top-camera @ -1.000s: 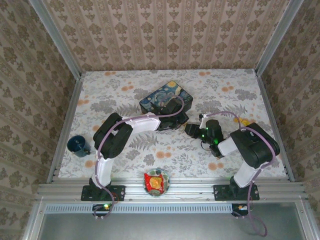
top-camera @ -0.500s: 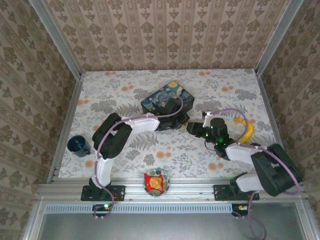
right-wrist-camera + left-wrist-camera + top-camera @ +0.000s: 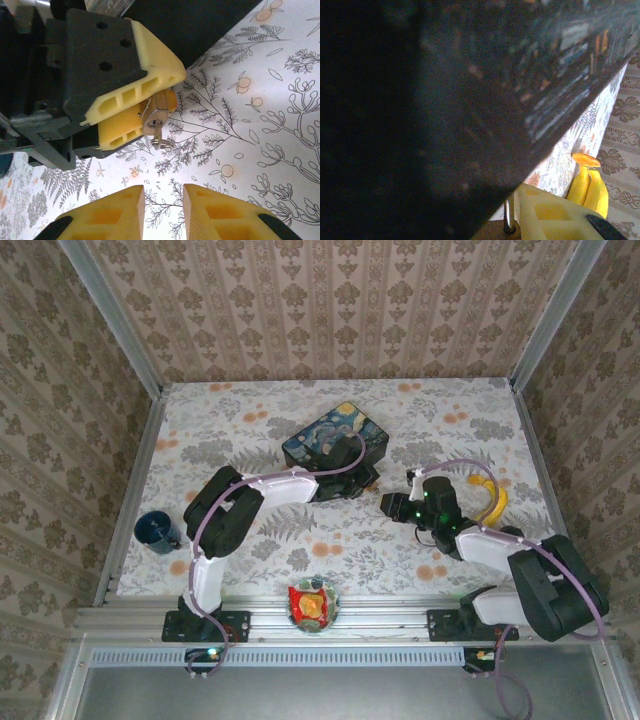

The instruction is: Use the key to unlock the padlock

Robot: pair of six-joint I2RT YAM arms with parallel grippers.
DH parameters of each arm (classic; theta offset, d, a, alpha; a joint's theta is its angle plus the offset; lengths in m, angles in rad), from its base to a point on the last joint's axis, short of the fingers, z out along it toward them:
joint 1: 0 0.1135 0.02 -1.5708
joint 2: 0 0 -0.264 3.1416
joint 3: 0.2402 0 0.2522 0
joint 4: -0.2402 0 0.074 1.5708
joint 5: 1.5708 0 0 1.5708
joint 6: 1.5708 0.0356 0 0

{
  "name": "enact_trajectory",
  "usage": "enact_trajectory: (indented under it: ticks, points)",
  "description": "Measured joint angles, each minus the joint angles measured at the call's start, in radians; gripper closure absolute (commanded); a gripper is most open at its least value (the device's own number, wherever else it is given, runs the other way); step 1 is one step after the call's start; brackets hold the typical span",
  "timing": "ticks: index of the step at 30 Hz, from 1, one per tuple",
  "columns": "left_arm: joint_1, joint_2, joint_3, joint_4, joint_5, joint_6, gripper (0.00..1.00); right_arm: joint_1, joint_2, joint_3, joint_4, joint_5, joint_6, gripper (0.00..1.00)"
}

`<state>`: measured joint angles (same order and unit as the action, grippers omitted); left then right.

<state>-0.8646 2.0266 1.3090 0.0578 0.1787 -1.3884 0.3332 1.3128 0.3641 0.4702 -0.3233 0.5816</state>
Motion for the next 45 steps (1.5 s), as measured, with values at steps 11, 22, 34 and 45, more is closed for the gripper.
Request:
enact_trajectory:
  ticks: [11, 22, 34, 45]
  points:
    - [0.000, -0.001, -0.001, 0.000, 0.002, 0.000, 1.00, -0.004, 0.104, 0.132, -0.031, -0.003, -0.030, 0.73]
    - [0.000, -0.001, -0.001, 0.001, 0.001, 0.000, 1.00, -0.008, 0.159, 0.131, -0.003, -0.017, -0.015, 0.89]
    - [0.002, -0.006, -0.040, 0.087, 0.040, 0.057, 0.32, -0.034, 0.262, 0.130, 0.131, -0.082, 0.106, 1.00]
    - [-0.017, -0.039, -0.198, 0.362, 0.030, 0.061, 0.28, -0.030, 0.267, 0.130, 0.141, -0.086, 0.163, 1.00]
